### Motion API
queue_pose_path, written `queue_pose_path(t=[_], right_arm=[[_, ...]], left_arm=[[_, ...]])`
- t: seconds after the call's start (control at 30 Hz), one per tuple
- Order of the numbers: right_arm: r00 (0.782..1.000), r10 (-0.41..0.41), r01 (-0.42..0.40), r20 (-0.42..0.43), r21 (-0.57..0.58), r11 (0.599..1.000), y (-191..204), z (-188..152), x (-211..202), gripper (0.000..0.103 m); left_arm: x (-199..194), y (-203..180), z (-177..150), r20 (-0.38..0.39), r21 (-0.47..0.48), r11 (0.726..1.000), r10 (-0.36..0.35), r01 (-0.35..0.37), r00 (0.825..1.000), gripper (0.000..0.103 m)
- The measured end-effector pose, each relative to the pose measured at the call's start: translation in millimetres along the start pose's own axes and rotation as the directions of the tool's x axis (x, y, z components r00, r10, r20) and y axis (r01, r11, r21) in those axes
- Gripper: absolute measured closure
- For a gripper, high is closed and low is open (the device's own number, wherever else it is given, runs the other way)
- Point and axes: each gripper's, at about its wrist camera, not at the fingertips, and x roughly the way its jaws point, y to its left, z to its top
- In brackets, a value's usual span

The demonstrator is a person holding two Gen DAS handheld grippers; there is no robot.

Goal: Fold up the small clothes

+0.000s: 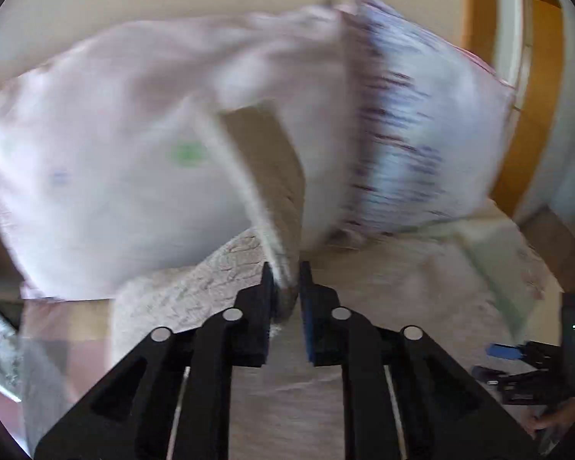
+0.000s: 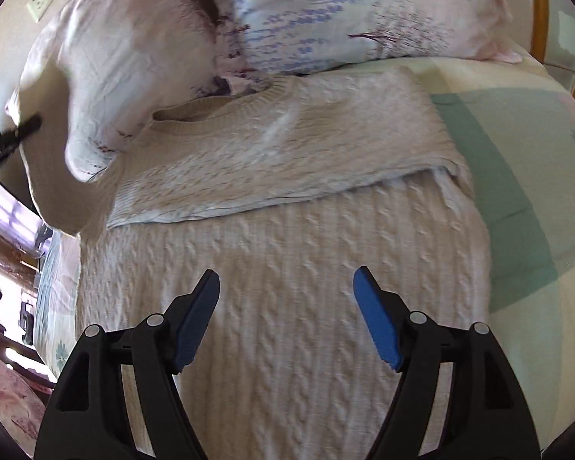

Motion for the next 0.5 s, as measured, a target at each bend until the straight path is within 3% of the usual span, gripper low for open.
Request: queue_pose_path(t=[0.03, 0.1, 0.13, 0.17, 0.27, 0.33, 0.4, 0.5], right_arm=[[1.000, -0.006, 0.006, -0.003, 0.002, 1.000, -6, -1, 0, 0.029], [1.000, -0.018, 0.019, -0.025, 0.019, 1.000, -21, -5, -4, 0.029], [0.999, -0.013, 0.014, -0.030, 0.033, 0.999, -28, -8, -9, 0.029], [1.000, -0.018, 0.018, -0.016, 0.052, 0.998, -40, -14, -21, 0.029], [0.999, -0.031, 0.033, -0.014, 0.110, 0.993, -71, -31, -45, 0.030], [0.999, -0.008, 0.016, -0.039, 0.189, 0.982, -96, -46, -54, 0.033], [0.996, 0.058, -0.035, -0.073, 0.284, 0.958, -119, -61, -57, 0.040], [0.985, 0.156, -0.120, -0.076, 0.354, 0.928, -131, -79, -60, 0.043]], left_arm=[[18, -34, -4, -0.044, 0.029, 0.997, -0.064, 0.066, 0.997, 0.061], [47, -77, -21, -0.147, 0.062, 0.992, -0.096, 0.106, 0.984, 0.061], [51, -78, -31, -0.182, 0.043, 0.993, -0.100, 0.110, 0.978, 0.061], [47, -68, -43, -0.194, 0.005, 0.995, -0.092, 0.095, 0.977, 0.061], [11, -8, -87, -0.186, -0.124, 0.991, 0.022, -0.046, 0.982, 0.044], [-15, 36, -124, -0.234, -0.205, 0.964, 0.121, -0.170, 0.965, 0.043], [-32, 65, -156, -0.296, -0.282, 0.938, 0.116, -0.203, 0.948, 0.043], [-47, 82, -206, -0.373, -0.399, 0.897, 0.030, -0.189, 0.927, 0.045]])
